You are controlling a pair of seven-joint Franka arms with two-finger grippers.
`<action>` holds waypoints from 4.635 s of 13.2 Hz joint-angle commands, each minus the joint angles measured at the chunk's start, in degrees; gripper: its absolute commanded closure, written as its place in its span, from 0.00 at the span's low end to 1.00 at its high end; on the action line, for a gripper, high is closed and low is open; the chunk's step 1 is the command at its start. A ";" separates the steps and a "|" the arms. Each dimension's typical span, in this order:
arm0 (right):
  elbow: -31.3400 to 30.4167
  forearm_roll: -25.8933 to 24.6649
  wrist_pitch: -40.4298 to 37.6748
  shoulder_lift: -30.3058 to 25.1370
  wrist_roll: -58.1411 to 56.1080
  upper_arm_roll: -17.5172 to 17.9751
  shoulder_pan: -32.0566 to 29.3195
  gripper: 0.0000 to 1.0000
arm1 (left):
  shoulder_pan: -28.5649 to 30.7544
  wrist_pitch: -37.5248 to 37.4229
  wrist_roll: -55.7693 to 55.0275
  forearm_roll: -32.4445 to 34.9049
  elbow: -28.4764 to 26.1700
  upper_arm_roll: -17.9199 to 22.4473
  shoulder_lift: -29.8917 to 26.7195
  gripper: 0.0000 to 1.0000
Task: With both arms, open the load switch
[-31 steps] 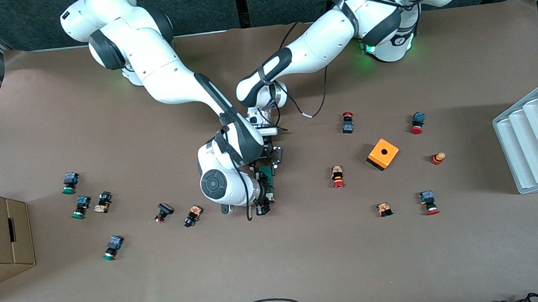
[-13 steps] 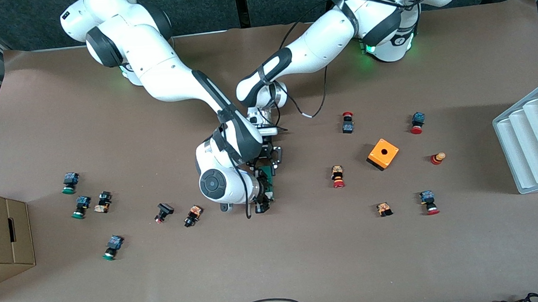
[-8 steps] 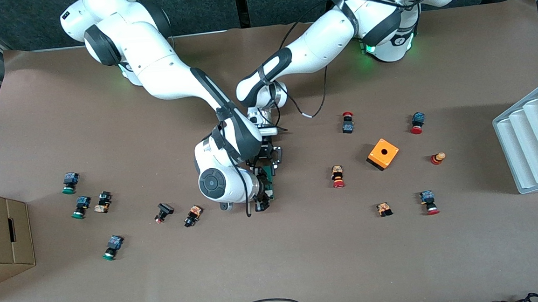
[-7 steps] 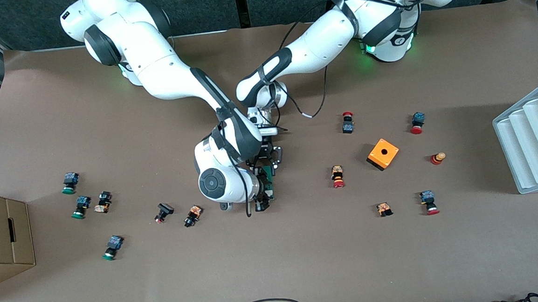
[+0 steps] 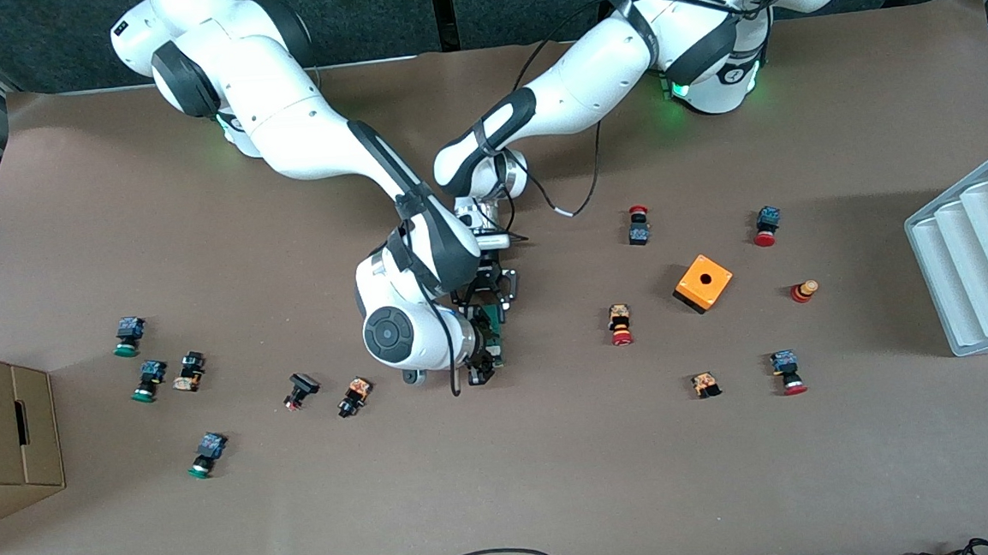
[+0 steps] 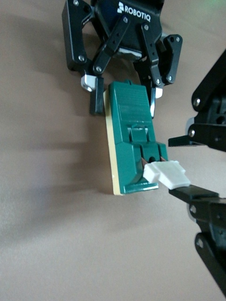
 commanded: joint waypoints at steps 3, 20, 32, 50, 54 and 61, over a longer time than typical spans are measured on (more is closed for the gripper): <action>-3.95 1.37 -1.11 -2.73 -0.08 -0.23 0.99 0.61 | -0.78 -0.75 -1.40 0.96 0.71 0.70 0.92 0.30; -5.09 -0.30 -1.90 -4.13 -0.61 -0.23 0.72 0.61 | -0.78 -0.92 -1.40 0.96 0.53 0.70 0.92 0.30; -8.87 -1.53 -1.46 -6.16 -0.87 -0.14 2.31 0.61 | -0.78 -0.92 -1.40 1.05 0.53 0.70 0.92 0.30; -11.68 -4.08 -0.67 -6.95 -0.87 0.21 3.54 0.61 | -0.78 -0.92 -1.40 1.05 0.53 0.70 0.92 0.30; -12.56 -4.69 0.47 -6.95 -0.87 0.21 3.71 0.61 | -0.78 -0.92 -1.31 1.05 0.53 0.70 0.92 0.30; -14.49 -5.22 2.93 -6.86 -1.05 0.56 4.24 0.61 | -0.78 -0.92 -1.31 1.05 0.53 0.70 0.92 0.30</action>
